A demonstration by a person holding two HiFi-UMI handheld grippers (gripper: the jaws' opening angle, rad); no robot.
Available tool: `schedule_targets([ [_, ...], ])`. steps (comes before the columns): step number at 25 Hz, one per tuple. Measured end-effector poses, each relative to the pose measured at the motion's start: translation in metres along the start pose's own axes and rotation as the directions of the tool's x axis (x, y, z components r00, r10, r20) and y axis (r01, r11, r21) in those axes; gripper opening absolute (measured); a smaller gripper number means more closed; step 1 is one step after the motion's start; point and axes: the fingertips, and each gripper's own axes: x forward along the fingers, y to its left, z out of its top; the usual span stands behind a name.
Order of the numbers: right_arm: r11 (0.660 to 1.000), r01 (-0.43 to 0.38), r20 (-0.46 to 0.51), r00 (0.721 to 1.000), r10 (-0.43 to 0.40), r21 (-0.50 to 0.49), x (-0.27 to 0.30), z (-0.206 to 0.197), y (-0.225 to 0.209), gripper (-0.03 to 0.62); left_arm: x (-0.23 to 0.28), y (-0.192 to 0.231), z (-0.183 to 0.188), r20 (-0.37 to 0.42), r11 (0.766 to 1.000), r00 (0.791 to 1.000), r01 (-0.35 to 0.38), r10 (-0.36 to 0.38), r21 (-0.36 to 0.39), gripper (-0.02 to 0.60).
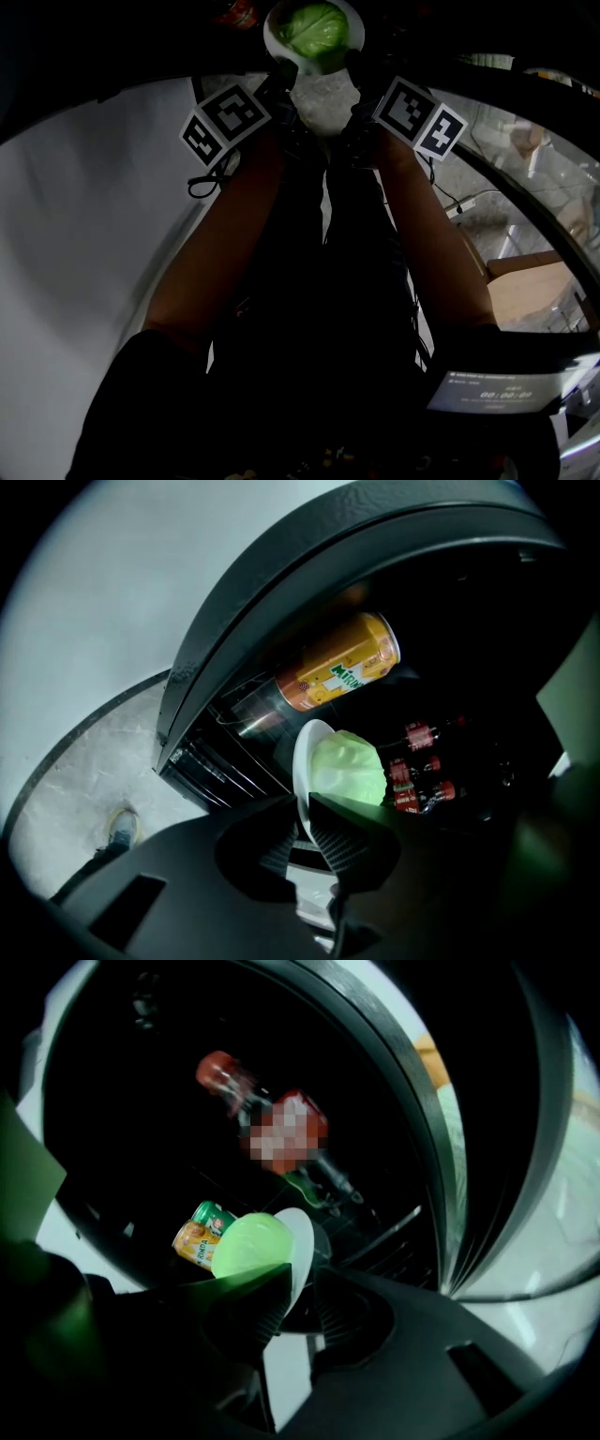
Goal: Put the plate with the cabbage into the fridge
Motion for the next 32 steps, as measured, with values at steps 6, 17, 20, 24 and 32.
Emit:
schedule_targets([
  [6,0.948,0.043,0.081,0.997,-0.019,-0.315,-0.017,0.009,0.008,0.052,-0.001,-0.003,0.001,-0.008,0.998,0.999,0.053,-0.053,-0.026,0.018],
  [17,0.743,0.077,0.105,0.994,-0.009,-0.665,-0.025,-0.023,0.027,0.006,-0.007,-0.009,0.004,0.009,0.991,0.993,0.117,-0.117,0.067,0.022],
  [20,0.734,0.066,0.092,0.996,-0.004,-0.675,-0.022,-0.03,0.032,0.005,-0.011,-0.01,0.006,0.003,0.973,0.995,0.093,-0.096,0.213,0.061],
  [24,0.729,0.065,0.093,0.996,-0.002,-0.681,-0.019,-0.03,0.035,0.005,-0.019,-0.013,0.01,0.039,0.899,0.998,0.033,-0.056,0.437,0.066],
  [32,0.704,0.065,0.092,0.996,0.0,-0.707,-0.022,-0.029,0.036,0.006,-0.03,-0.022,0.001,0.111,0.584,0.994,-0.084,-0.01,0.807,0.064],
])
